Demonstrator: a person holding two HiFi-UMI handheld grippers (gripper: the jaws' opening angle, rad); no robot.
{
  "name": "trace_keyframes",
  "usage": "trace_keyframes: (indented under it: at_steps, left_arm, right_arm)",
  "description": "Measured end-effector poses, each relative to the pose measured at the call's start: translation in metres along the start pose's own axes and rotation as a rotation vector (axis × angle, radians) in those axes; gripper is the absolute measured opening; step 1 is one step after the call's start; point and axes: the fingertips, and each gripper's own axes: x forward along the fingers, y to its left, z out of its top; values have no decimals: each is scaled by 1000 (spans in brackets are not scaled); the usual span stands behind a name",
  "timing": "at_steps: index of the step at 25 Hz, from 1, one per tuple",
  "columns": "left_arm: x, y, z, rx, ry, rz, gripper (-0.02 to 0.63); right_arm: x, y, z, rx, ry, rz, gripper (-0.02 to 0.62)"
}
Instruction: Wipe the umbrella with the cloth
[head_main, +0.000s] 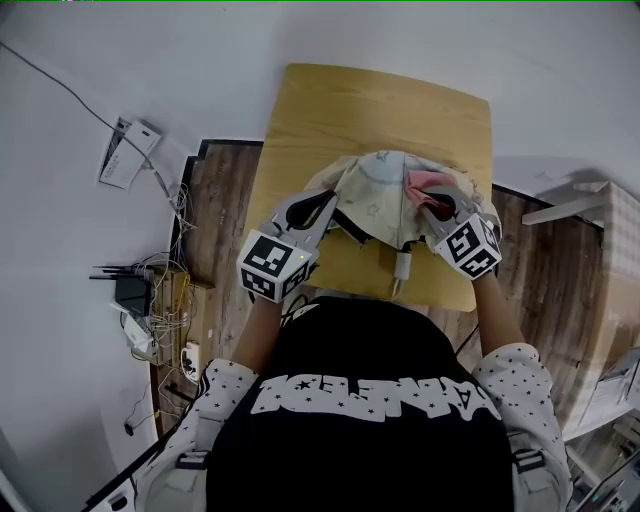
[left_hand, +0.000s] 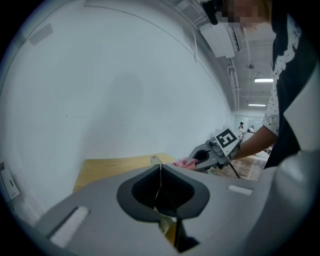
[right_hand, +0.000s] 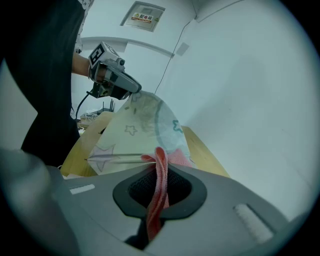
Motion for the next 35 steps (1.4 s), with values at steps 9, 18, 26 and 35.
trace_keyframes:
  at_steps: [9, 18, 26, 35]
  left_arm:
    - [2, -1, 1, 2, 0, -14, 8]
    - [3, -1, 0, -2, -1, -20, 9]
    - [4, -3, 0, -1, -3, -31, 9]
    - [11, -10, 4, 7, -5, -59, 9]
  right_arm:
    - [-4, 19, 2, -41, 12, 32, 20]
    - [-12, 29, 10, -64, -1, 43, 20]
    - [-15, 38, 9, -46, 0, 52, 20]
    - [-20, 54, 8, -5, -14, 73, 20]
